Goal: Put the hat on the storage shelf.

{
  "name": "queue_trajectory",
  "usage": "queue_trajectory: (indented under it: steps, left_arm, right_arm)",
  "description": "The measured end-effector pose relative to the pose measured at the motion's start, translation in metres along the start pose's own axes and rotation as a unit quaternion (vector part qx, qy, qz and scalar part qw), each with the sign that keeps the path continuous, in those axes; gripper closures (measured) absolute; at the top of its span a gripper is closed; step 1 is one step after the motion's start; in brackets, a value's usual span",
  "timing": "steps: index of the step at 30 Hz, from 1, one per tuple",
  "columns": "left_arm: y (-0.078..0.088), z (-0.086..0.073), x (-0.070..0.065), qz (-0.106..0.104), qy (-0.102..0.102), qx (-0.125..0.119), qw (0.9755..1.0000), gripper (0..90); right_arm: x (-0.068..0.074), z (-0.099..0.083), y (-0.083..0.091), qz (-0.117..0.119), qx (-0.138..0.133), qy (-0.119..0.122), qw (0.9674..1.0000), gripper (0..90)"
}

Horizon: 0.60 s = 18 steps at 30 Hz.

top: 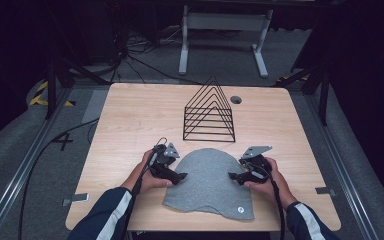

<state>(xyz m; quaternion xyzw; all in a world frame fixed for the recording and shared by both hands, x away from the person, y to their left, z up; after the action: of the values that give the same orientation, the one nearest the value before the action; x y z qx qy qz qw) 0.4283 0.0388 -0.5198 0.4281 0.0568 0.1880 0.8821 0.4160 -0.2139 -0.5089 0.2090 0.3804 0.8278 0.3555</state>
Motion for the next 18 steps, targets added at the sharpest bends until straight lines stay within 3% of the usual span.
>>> queue_trajectory:
  steps: [6, 8, 11, 12, 14, 18]
  left_arm:
    - [0.005, 0.004, -0.009, -0.013, -0.010, 0.008, 0.9998, 39.2]
    - [0.007, 0.003, -0.009, -0.021, 0.003, 0.004, 0.9998, 57.0]
    - [0.007, 0.002, -0.011, -0.037, 0.022, -0.015, 0.9990, 72.0]
    - [0.008, 0.001, -0.012, -0.044, 0.018, -0.016, 0.9988, 77.0]
    - [0.008, 0.001, -0.013, -0.046, 0.009, -0.015, 0.9988, 82.4]
    - [0.009, 0.000, -0.017, -0.040, 0.008, -0.017, 0.9990, 84.5]
  right_arm:
    - [0.009, 0.000, 0.002, 0.013, -0.001, 0.007, 0.9999, 60.3]
    - [0.009, 0.000, 0.002, 0.019, -0.008, 0.001, 0.9998, 68.7]
    - [0.010, 0.000, 0.001, 0.033, -0.009, -0.006, 0.9994, 77.4]
    - [0.011, 0.000, 0.001, 0.035, -0.009, -0.006, 0.9993, 79.6]
    - [0.012, 0.000, 0.001, 0.037, -0.011, -0.007, 0.9992, 82.2]
    - [0.012, -0.001, 0.004, 0.037, -0.009, -0.009, 0.9992, 83.7]
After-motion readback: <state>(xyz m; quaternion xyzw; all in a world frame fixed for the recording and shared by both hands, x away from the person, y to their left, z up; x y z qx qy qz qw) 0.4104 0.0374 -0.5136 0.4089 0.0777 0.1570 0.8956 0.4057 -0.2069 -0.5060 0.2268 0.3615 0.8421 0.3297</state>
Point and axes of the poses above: each handheld gripper's, and its own axes: y roughly backward along the jaws, z roughly out of its top, x roughly to its left, the point moved 7 cm from there along -y, roughly forward along the jaws, and after that the axes turned 8 degrees about -y, right-handed, at the moved point
